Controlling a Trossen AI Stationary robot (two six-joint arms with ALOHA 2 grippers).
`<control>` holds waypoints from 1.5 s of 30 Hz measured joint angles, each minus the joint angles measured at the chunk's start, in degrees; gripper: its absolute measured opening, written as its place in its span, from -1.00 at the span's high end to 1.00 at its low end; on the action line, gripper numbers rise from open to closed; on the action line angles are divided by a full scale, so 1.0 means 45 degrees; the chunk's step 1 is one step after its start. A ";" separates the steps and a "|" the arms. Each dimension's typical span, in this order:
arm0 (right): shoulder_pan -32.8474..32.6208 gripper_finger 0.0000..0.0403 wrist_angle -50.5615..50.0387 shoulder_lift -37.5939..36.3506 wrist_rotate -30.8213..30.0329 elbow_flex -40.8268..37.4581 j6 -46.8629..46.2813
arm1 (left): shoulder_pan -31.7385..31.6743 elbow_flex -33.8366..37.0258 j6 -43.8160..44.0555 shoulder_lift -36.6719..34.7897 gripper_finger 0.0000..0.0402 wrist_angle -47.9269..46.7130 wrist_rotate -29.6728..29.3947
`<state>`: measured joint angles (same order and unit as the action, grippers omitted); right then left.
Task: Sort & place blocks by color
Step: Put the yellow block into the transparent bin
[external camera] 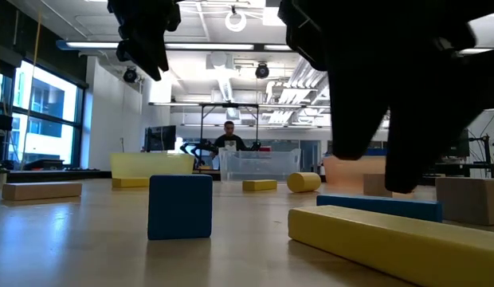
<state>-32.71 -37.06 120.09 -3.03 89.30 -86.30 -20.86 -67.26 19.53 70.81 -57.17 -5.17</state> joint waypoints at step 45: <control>0.0063 0.04 0.0748 0.1143 0.0736 0.0013 0.0791 | 0.0000 0.0010 0.0310 0.0004 -0.04 0.0000 -0.0026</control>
<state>-32.42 -33.69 125.24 0.28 89.36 -82.74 -20.86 -67.22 20.92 70.82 -57.17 -5.29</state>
